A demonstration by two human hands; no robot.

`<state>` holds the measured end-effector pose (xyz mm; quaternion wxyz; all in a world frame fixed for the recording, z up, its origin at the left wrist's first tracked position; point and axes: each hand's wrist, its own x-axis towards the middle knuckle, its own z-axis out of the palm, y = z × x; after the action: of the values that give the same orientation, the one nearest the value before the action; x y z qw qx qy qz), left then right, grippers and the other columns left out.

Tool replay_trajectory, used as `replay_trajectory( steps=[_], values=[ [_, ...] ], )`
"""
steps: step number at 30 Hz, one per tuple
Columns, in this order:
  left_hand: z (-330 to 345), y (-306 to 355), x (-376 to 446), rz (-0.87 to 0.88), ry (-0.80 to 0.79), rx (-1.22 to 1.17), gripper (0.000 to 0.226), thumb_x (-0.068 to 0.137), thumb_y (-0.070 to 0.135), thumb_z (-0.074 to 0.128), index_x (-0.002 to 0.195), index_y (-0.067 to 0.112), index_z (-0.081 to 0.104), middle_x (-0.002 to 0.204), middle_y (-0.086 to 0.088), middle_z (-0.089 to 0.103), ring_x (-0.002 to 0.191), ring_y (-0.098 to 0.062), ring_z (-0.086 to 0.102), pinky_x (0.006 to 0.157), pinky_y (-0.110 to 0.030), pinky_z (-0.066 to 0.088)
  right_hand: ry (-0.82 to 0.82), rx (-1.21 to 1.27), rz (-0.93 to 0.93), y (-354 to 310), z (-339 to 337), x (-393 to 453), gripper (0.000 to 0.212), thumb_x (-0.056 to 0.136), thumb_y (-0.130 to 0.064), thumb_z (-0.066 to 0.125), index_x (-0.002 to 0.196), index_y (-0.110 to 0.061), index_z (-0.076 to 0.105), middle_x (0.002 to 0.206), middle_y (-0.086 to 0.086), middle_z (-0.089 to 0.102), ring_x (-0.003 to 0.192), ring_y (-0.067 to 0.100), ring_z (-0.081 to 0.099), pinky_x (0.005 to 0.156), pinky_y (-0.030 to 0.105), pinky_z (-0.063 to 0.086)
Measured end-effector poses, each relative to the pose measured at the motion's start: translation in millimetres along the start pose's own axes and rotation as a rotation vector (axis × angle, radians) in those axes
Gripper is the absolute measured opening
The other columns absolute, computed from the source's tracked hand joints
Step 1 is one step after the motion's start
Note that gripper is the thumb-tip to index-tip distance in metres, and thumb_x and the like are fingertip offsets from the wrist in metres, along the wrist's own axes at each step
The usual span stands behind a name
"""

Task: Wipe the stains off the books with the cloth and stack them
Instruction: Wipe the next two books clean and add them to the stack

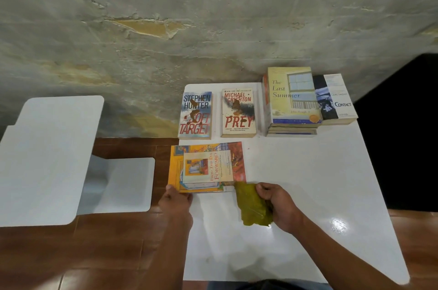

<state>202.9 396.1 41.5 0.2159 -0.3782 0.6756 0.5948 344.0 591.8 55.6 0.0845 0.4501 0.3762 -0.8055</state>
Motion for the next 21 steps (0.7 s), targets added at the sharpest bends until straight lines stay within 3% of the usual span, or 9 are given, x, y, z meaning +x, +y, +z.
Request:
replay_trajectory(
  steps=[3,9,14,17,21],
  values=[
    [-1,3,-10,0.001,-0.055,-0.145,0.042,0.110,0.036,0.034,0.131,0.006,0.055,0.122,-0.016,0.067,0.114,-0.035,0.064,0.104,-0.057,0.049,0.004,-0.009,-0.005,1,-1,0,0.027,0.098,-0.012,0.053,0.115,0.004,0.067,0.109,0.025,0.071,0.097,0.041,0.069,0.083,0.050,0.057],
    [-13,6,-21,0.080,-0.097,-0.224,0.048,0.109,0.040,0.035,0.143,0.009,0.049,0.129,-0.012,0.064,0.114,-0.029,0.063,0.104,-0.051,0.048,0.033,-0.050,0.005,6,-11,-3,0.029,0.098,-0.015,0.057,0.115,0.006,0.066,0.112,0.027,0.069,0.105,0.047,0.066,0.088,0.053,0.056],
    [-25,15,-17,0.192,-0.082,-0.208,0.048,0.107,0.043,0.038,0.136,0.009,0.057,0.122,-0.012,0.070,0.112,-0.029,0.068,0.100,-0.048,0.053,0.089,-0.098,0.003,9,-30,-11,0.025,0.098,-0.014,0.058,0.112,0.005,0.068,0.108,0.026,0.071,0.103,0.046,0.067,0.089,0.053,0.056],
    [-28,27,-16,0.206,-0.071,-0.216,0.044,0.107,0.041,0.040,0.124,0.008,0.063,0.115,-0.014,0.072,0.107,-0.028,0.070,0.094,-0.044,0.056,0.115,-0.175,-0.028,9,-39,-14,0.024,0.098,-0.016,0.058,0.105,0.004,0.069,0.098,0.022,0.072,0.091,0.037,0.071,0.079,0.044,0.058],
    [-33,46,-17,0.231,-0.085,-0.202,0.044,0.106,0.042,0.045,0.120,0.005,0.066,0.109,-0.013,0.074,0.102,-0.025,0.073,0.081,-0.039,0.060,0.143,-0.388,-0.105,7,-41,-20,0.021,0.099,-0.018,0.059,0.096,-0.001,0.071,0.093,0.015,0.072,0.086,0.028,0.069,0.078,0.037,0.057]
  ],
)
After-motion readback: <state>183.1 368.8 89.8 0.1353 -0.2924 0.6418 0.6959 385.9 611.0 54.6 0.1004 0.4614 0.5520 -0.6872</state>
